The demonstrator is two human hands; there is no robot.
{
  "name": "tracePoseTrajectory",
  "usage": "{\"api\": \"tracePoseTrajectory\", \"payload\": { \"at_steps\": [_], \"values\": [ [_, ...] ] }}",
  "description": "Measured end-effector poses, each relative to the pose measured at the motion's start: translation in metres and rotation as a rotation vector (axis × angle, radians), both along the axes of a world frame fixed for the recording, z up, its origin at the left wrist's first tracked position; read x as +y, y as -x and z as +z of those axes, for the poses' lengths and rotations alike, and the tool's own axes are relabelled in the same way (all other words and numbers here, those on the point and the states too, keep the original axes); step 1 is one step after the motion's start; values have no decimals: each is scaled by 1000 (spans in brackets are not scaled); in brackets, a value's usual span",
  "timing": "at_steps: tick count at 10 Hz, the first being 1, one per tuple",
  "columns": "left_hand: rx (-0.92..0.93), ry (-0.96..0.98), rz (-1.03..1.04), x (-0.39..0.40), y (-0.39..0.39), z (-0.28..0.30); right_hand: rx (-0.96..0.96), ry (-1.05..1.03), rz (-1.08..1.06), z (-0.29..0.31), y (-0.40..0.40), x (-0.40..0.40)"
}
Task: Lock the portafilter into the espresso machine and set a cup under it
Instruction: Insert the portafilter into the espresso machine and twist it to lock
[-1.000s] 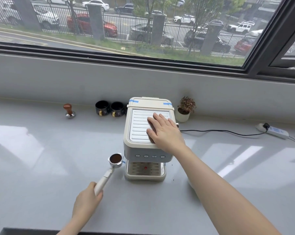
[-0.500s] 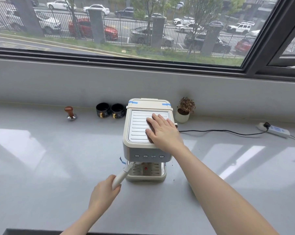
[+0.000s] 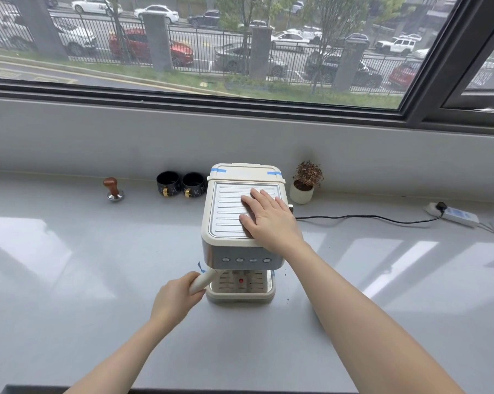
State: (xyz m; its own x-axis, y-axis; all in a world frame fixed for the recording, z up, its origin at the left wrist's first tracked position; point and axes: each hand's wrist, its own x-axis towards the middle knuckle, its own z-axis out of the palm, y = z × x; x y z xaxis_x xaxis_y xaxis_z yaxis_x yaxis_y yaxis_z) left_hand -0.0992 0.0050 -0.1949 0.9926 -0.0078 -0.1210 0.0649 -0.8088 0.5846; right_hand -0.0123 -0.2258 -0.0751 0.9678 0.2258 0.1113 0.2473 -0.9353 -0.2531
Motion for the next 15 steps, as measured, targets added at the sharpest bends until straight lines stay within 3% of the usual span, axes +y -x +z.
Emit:
{"api": "tracePoseTrajectory", "payload": {
  "at_steps": [4,10,15],
  "values": [
    [93,58,-64,20,-28,5,1,-4,-3,1,1,0],
    [78,172,-57,15,-29,0,-7,-29,-23,0,1,0],
    [147,157,-82,24,-53,7,-13,-23,-21,-1,0,0]
  ]
}}
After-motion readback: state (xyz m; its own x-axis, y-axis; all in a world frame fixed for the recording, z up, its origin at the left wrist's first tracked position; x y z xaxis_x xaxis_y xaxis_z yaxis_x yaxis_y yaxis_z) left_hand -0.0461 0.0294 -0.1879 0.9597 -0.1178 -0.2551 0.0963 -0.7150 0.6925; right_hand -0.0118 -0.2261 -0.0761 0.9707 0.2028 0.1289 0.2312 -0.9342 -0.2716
